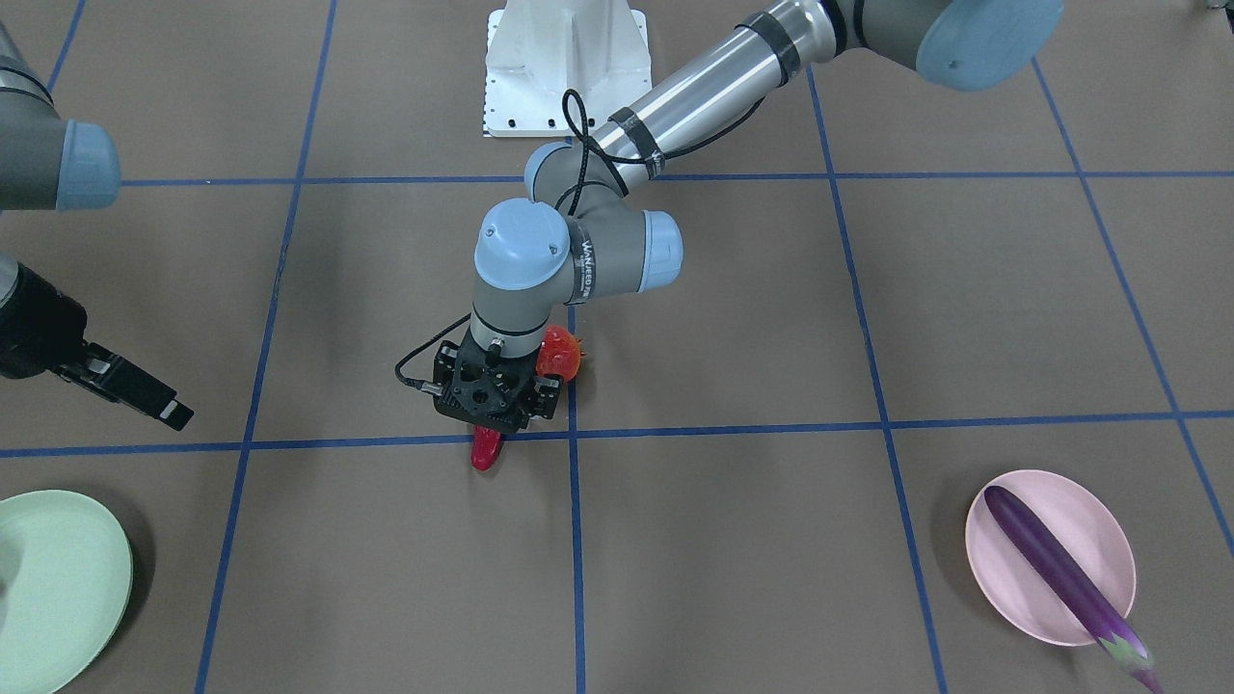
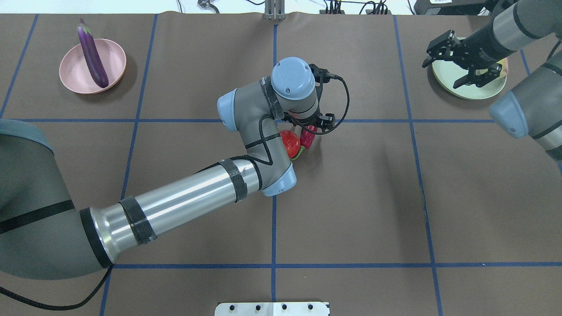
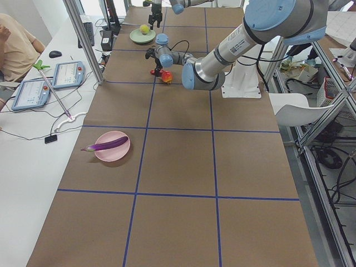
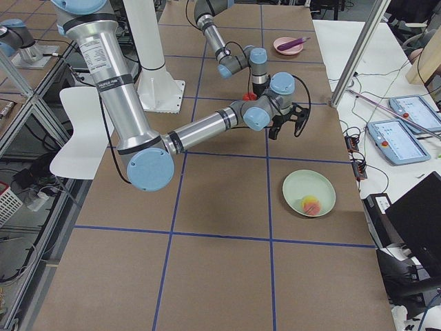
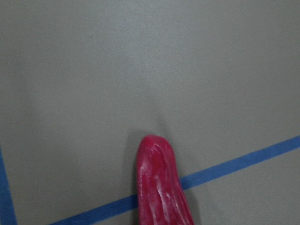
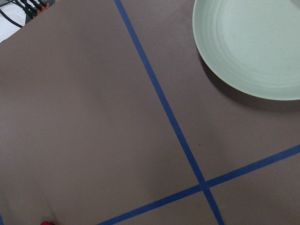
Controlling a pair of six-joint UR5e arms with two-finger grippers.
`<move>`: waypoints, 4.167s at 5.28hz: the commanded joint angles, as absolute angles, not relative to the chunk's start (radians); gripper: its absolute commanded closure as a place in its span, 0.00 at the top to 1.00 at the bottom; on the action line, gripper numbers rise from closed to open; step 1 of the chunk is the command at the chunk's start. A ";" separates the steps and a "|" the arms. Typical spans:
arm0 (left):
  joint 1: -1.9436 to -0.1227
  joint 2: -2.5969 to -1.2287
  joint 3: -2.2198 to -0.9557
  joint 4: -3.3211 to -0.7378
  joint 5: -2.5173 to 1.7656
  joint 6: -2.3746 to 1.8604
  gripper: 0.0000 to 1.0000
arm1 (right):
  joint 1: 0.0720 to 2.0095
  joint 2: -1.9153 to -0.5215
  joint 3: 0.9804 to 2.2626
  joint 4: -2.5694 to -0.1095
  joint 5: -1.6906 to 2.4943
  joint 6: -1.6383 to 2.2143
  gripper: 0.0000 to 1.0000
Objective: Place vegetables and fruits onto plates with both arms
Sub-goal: 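Reach the left gripper to the red chili pepper and grasp it, then carry the chili pepper to the pink plate while the right arm reaches toward the pomegranate, then grasp the red pomegranate with the right gripper while the left releases the pepper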
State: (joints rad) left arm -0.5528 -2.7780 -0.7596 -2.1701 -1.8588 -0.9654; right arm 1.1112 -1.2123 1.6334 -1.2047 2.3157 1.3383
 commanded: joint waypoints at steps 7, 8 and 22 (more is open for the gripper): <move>-0.893 -2.654 -0.859 -2.072 -2.011 -1.459 0.00 | 0.889 -1.133 1.704 -1.201 2.199 1.494 1.00; -0.985 -2.573 -0.882 -2.036 -2.051 -1.424 0.00 | 0.840 -1.097 1.698 -1.203 2.168 1.502 1.00; -1.140 -2.282 -1.260 -1.718 -2.237 -1.232 1.00 | 0.512 -0.683 1.259 -1.080 1.815 1.698 1.00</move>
State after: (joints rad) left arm -1.1386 -2.3538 -1.0954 -1.8096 -2.2291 -1.2364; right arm 0.5138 -0.6843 1.2678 -1.1012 1.8159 1.6897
